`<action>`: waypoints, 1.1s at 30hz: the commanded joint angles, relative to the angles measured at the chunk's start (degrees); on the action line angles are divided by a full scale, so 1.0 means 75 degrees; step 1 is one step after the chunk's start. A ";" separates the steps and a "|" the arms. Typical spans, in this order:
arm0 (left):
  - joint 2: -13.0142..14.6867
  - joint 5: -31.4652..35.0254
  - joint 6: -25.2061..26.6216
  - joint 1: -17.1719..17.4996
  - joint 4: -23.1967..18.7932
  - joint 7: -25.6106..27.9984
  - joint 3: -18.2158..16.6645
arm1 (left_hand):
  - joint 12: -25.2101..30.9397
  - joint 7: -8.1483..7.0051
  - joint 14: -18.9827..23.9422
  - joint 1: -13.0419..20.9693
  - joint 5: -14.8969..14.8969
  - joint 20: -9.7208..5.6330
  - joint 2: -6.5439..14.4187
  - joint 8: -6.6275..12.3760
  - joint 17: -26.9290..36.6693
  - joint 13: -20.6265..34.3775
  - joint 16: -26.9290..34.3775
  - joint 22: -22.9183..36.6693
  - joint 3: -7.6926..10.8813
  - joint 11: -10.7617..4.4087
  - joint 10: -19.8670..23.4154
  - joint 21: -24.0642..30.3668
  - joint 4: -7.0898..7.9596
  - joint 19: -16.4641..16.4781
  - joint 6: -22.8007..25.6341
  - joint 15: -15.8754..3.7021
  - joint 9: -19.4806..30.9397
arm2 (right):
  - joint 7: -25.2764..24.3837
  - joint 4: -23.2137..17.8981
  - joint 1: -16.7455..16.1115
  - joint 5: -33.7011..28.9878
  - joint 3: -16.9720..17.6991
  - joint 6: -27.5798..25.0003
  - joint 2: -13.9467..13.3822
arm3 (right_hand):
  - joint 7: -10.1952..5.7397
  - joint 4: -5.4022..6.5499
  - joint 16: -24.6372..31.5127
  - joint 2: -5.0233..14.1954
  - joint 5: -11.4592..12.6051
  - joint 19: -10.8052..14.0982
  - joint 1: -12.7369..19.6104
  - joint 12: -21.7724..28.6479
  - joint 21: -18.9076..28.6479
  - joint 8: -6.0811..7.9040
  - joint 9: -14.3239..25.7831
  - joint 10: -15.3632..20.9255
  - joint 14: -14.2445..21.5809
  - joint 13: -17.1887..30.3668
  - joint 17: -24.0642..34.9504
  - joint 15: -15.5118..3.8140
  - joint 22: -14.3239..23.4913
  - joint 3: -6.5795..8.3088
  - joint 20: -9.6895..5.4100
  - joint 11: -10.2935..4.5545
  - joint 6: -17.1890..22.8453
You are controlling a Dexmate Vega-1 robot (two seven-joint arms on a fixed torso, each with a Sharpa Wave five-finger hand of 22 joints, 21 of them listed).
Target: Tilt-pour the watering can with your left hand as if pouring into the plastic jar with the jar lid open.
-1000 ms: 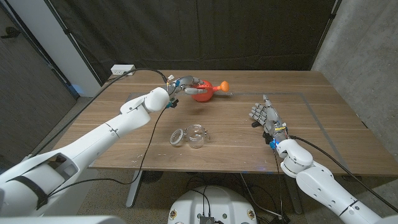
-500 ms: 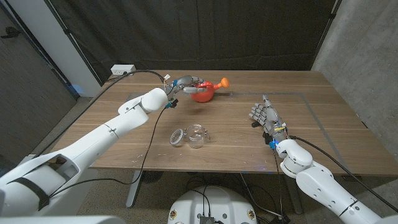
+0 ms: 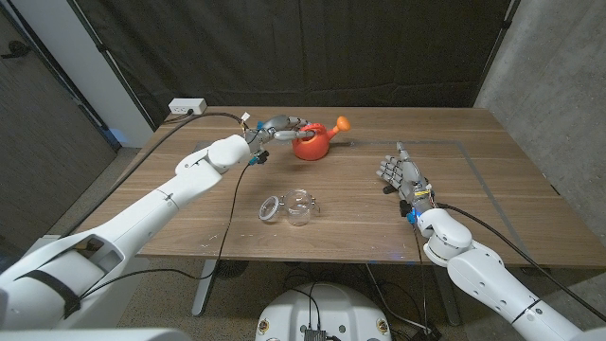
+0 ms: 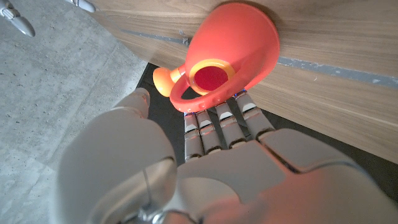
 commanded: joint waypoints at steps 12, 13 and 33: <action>0.0536 -0.1192 0.0047 0.0873 -0.0970 0.0143 -0.0661 | 0.0058 0.0130 0.0027 -0.0075 0.0071 0.0032 0.0074 0.0047 -0.0004 -0.0032 0.0043 0.0022 -0.0053 0.0129 0.0033 -0.0004 0.0010 0.0073 0.0018 0.0072 -0.0037 | 0.0077 0.0130 0.0265 -0.0042 -0.0182 -0.0120 0.0082 | -0.0007 -0.0015 -0.0001 0.0069 0.0011 0.0079 -0.0013 -0.0013 -0.0050 0.0015 0.0022 0.0087 0.0042 0.0026 0.0012 -0.0005 0.0044 -0.0051 0.0026 -0.0020 0.0087; 0.0565 -0.1166 0.0067 0.0902 -0.1021 0.0196 -0.0676 | 0.0060 0.0124 0.0025 -0.0077 0.0071 0.0036 0.0084 0.0053 -0.0005 -0.0037 0.0042 0.0022 -0.0052 0.0132 0.0034 -0.0009 0.0012 0.0070 0.0028 0.0079 -0.0042 | 0.0089 0.0135 0.0267 -0.0039 -0.0188 -0.0120 0.0082 | -0.0007 -0.0016 -0.0002 0.0069 0.0011 0.0079 -0.0013 -0.0014 -0.0052 0.0015 0.0022 0.0086 0.0041 0.0026 0.0012 -0.0006 0.0044 -0.0051 0.0028 -0.0022 0.0088; 0.0663 -0.1816 -0.0832 0.1491 -0.1179 0.0439 -0.1249 | 0.0001 0.0231 -0.0372 -0.0549 0.0028 -0.0054 0.0228 -0.0039 0.0008 -0.0202 -0.0048 0.0040 -0.0263 0.0254 -0.0199 -0.0295 0.0280 -0.0419 -0.0371 0.0087 -0.0178 | 0.0278 0.0351 0.0179 -0.0947 -0.0224 0.1023 0.0140 | -0.0098 -0.0038 -0.0023 0.0025 0.0014 0.0043 -0.0020 0.0013 -0.0105 0.0022 0.0023 0.0156 -0.0009 0.0029 0.0009 -0.0049 0.0044 -0.0082 -0.0002 -0.0117 0.0116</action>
